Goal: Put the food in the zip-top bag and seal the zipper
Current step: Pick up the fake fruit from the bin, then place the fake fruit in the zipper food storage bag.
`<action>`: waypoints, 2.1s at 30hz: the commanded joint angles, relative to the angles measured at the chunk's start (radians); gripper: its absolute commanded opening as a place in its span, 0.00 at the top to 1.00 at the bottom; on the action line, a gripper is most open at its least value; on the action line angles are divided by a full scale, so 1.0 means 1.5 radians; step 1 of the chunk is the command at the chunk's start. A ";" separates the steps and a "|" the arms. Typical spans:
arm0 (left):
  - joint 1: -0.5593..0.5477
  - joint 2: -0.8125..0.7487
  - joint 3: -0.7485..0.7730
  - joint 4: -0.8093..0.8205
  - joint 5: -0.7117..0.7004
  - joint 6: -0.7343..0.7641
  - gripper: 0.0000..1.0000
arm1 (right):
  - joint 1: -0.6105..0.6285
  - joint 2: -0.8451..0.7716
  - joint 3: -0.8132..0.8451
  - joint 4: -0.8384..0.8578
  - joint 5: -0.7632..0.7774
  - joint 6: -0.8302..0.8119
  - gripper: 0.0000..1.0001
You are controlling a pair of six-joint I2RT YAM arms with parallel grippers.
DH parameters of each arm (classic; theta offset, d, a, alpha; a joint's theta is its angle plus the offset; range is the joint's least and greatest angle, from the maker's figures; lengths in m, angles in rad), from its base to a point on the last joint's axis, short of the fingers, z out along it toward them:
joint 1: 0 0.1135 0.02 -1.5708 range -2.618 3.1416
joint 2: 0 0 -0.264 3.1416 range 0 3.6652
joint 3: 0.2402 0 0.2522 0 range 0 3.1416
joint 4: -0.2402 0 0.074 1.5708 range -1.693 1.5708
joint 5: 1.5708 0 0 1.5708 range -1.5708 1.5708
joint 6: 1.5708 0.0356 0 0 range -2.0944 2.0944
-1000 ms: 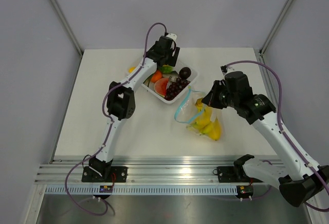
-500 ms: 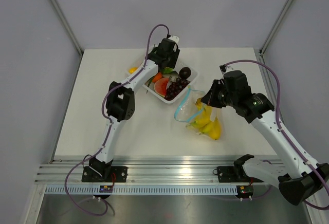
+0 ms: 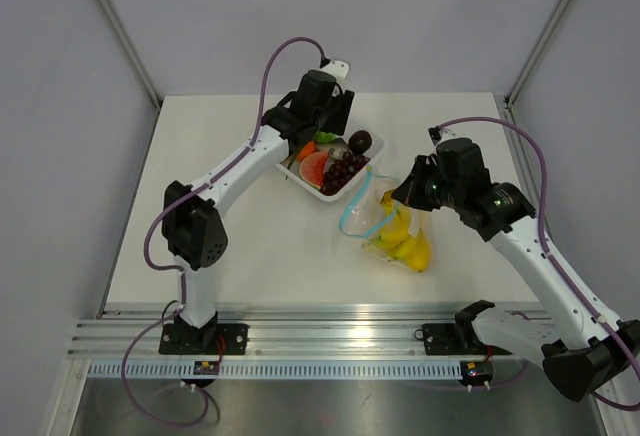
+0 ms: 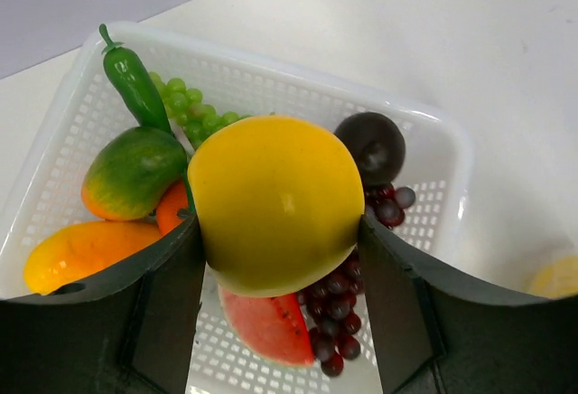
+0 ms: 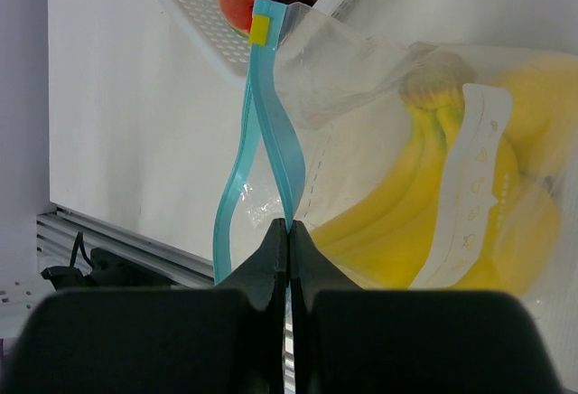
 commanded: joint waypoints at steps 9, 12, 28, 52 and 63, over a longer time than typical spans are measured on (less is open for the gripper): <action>-0.074 -0.267 -0.164 -0.040 0.077 -0.058 0.93 | 0.002 -0.002 0.009 0.030 0.015 0.002 1.00; -0.099 -0.338 -0.220 -0.051 0.117 -0.082 0.93 | 0.002 0.002 0.013 0.033 0.011 0.006 1.00; -0.166 -0.385 -0.383 0.088 0.286 -0.240 0.92 | 0.002 -0.023 0.022 0.025 0.000 0.023 1.00; -0.207 -0.464 -0.359 0.041 0.290 -0.229 0.45 | 0.002 -0.064 0.009 0.012 0.015 0.028 1.00; -0.182 -0.444 -0.454 -0.001 0.167 -0.270 0.07 | 0.002 -0.067 0.008 0.008 0.001 0.026 1.00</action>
